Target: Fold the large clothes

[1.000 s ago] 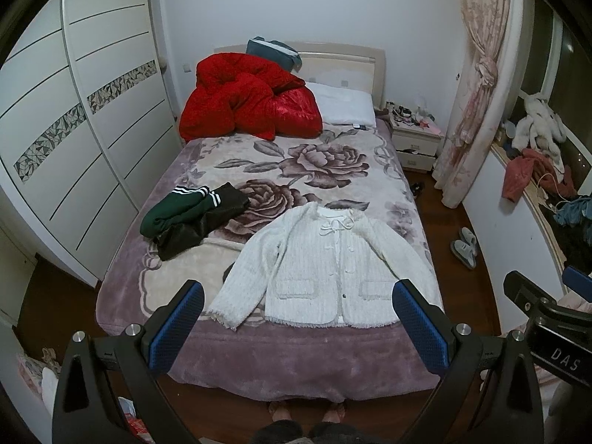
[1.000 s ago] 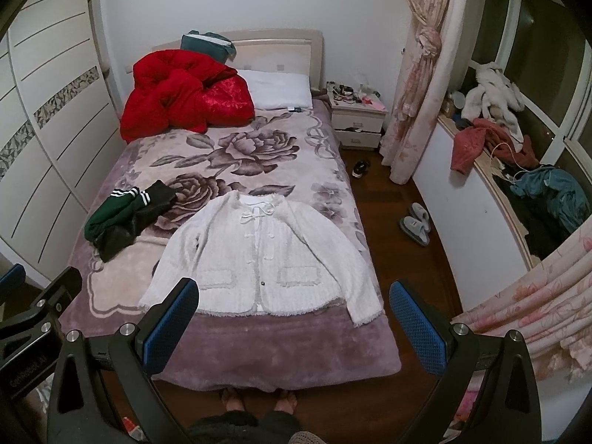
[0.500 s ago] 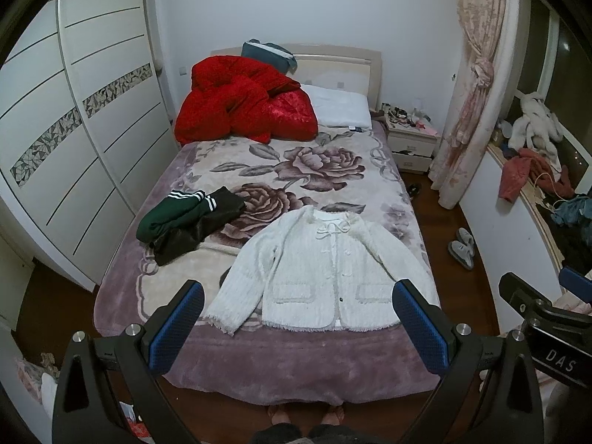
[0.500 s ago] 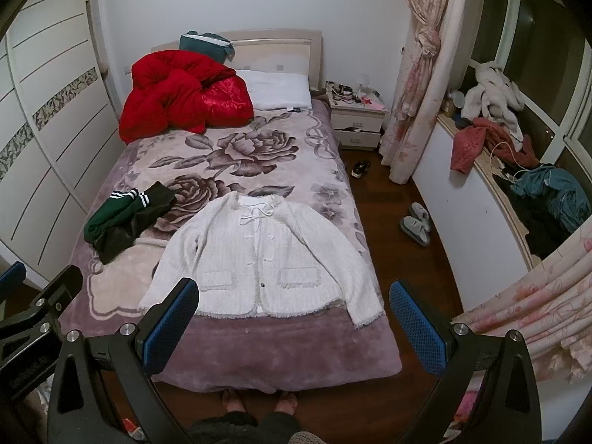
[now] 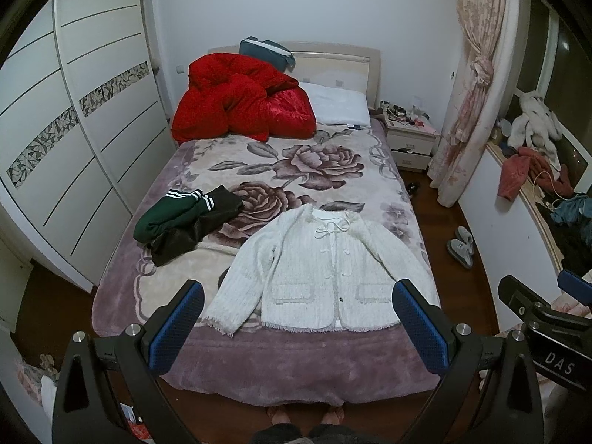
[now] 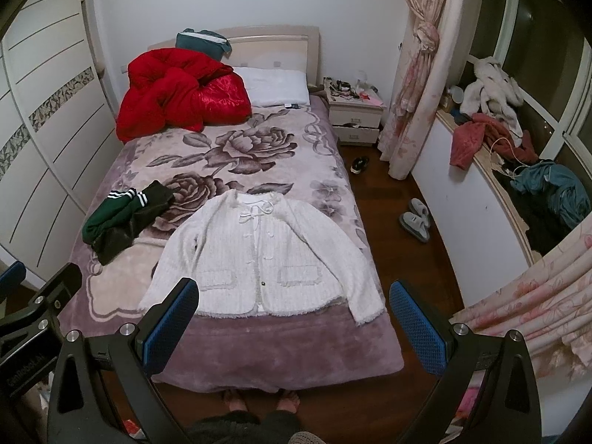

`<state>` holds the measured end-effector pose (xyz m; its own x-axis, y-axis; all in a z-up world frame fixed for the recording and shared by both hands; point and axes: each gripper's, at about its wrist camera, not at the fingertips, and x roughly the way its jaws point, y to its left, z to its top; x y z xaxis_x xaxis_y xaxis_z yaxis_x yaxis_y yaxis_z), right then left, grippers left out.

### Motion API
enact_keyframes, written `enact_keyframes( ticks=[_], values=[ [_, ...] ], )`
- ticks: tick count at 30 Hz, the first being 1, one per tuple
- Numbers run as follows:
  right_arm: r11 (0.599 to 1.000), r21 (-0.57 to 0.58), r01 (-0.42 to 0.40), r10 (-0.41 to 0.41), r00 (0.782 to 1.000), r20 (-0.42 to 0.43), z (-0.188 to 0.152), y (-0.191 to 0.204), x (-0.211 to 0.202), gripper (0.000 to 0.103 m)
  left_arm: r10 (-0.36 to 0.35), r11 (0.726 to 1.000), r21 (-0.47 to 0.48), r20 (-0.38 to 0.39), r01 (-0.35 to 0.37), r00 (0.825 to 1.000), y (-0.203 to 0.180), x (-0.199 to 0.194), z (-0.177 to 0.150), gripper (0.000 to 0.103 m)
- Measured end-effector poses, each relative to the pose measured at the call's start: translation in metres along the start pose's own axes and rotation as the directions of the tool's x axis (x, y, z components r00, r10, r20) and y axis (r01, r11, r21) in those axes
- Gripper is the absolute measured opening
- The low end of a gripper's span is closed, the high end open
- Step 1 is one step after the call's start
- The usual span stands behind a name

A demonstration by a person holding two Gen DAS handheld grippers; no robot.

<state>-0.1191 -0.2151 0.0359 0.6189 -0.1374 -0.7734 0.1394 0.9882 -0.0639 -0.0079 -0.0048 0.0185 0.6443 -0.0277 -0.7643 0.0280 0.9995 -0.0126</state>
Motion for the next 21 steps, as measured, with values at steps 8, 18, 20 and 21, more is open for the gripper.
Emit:
enact_keyframes(
  ticks=[8,18,20,21],
  values=[
    [1.0,0.015,0.01,-0.01,1.0,-0.023,0.003,0.007,0.014,0.103,-0.01,1.0,0.001,-0.012,0.01,1.0,0.0,0.013,0.006,0.103],
    [0.998,0.065,0.025,-0.02,0.997,-0.071,0.034,0.035,0.073,0.103,0.003,0.999,0.042,-0.011,-0.002,1.0,0.021,0.084,0.029,0.103],
    [0.994,0.105,0.019,-0.008,0.995,-0.104,0.036,0.031,0.106,0.103,0.02,0.998,0.055,-0.005,-0.02,1.0,0.024,0.112,0.029,0.103],
    [0.991,0.132,0.003,0.012,0.994,-0.112,0.035,0.026,0.124,0.103,0.03,0.998,0.057,0.004,-0.03,1.0,0.025,0.128,0.029,0.103]
  ],
)
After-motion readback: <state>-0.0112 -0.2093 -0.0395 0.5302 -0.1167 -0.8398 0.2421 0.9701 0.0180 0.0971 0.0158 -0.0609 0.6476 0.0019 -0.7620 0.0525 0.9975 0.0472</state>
